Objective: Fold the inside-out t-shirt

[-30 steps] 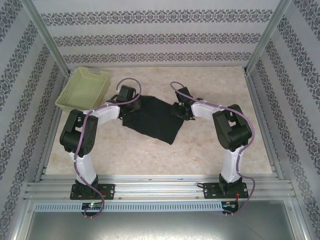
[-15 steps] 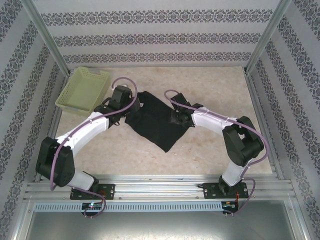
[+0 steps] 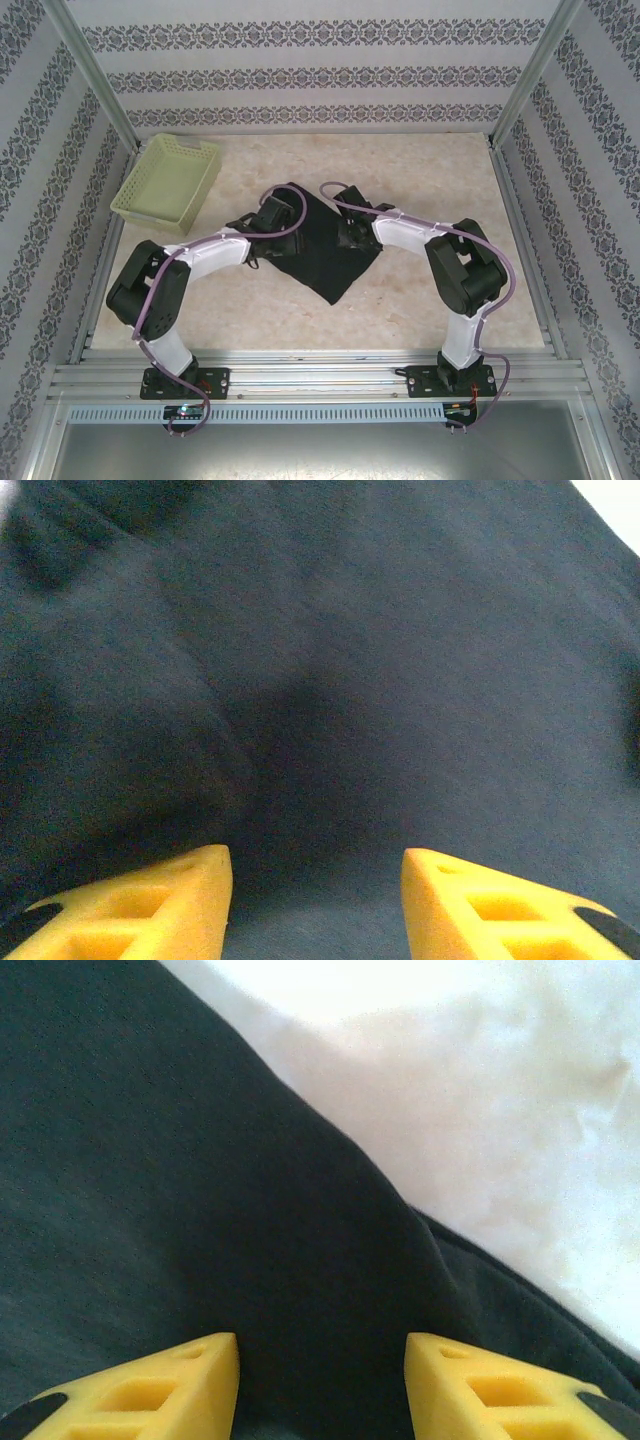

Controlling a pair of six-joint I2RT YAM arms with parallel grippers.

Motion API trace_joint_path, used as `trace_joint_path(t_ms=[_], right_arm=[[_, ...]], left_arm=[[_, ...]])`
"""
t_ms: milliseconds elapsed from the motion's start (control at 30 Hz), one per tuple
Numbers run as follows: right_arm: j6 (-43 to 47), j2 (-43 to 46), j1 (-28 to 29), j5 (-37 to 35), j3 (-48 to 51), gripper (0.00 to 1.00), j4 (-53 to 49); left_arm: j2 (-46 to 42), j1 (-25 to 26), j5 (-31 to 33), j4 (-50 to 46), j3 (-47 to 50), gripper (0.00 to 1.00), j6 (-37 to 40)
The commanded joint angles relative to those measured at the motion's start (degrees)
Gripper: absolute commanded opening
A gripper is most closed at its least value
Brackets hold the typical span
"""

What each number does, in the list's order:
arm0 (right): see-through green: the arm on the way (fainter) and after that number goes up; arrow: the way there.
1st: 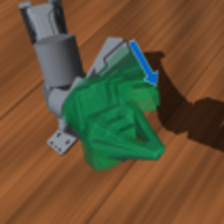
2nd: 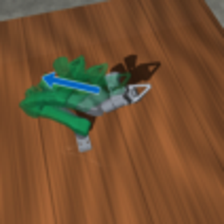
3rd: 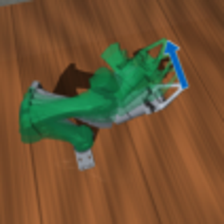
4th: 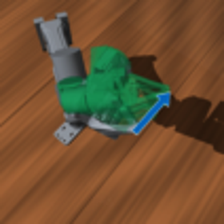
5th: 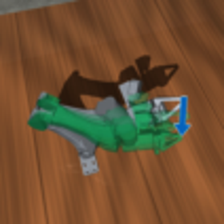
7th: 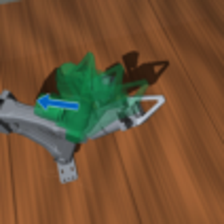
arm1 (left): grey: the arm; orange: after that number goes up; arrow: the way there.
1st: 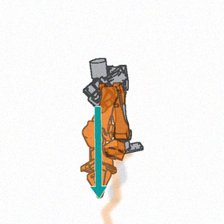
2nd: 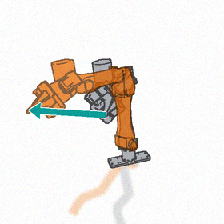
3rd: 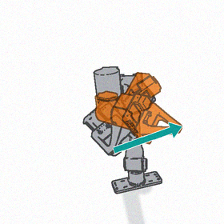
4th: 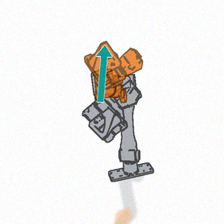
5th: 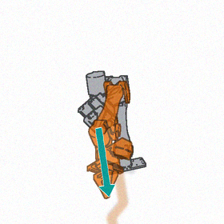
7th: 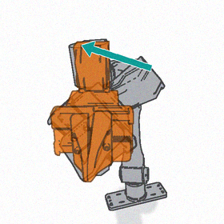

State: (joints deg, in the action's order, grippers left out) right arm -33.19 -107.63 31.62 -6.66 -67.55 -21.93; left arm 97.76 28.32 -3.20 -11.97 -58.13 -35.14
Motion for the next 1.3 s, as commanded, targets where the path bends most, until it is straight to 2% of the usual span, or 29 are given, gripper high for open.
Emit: trace_joint_path(t_ms=[0,133,233,333,433,600,733,900,1100,1267], right_arm=[[-2.13,2.35,-0.52,-1.19,3.88,0.48,-1.19],[-4.73,6.23,0.63,-0.64,10.55,0.48,-0.66],[-7.47,9.90,2.38,-0.39,15.67,0.48,-0.33],[-9.71,14.20,4.62,0.66,19.50,0.48,0.13],[-9.83,18.99,6.01,-0.07,19.38,0.48,-2.38],[-3.22,23.64,4.10,-1.32,14.14,0.53,-4.50],[2.83,20.02,-1.13,3.90,7.76,0.62,-2.89],[8.58,9.53,-6.55,11.84,-3.26,0.70,-2.42],[12.25,-4.77,-8.14,13.98,-16.78,0.79,-4.54],[12.71,-12.54,-8.06,15.65,-23.14,0.83,-5.86]], left_arm=[[0.37,-7.52,2.86,0.70,-2.47,0.48,-1.52],[0.11,-13.88,4.81,-1.84,-3.98,0.47,-0.51],[-1.76,-15.13,5.08,-3.22,-4.52,0.47,0.32],[-4.82,-14.64,3.57,-3.59,-3.59,0.47,0.24],[-8.96,-11.83,3.55,-4.94,-2.37,0.46,0.67],[-12.69,-6.64,0.92,-3.77,2.42,0.47,-2.27],[-10.52,-6.35,-1.95,-1.42,3.87,0.48,-4.01],[-5.82,-6.36,-6.81,2.58,3.46,0.49,-6.03],[0.52,-6.49,-8.44,6.40,1.49,0.56,-7.06],[5.24,-6.45,-9.91,8.05,-0.93,0.58,-7.99]])
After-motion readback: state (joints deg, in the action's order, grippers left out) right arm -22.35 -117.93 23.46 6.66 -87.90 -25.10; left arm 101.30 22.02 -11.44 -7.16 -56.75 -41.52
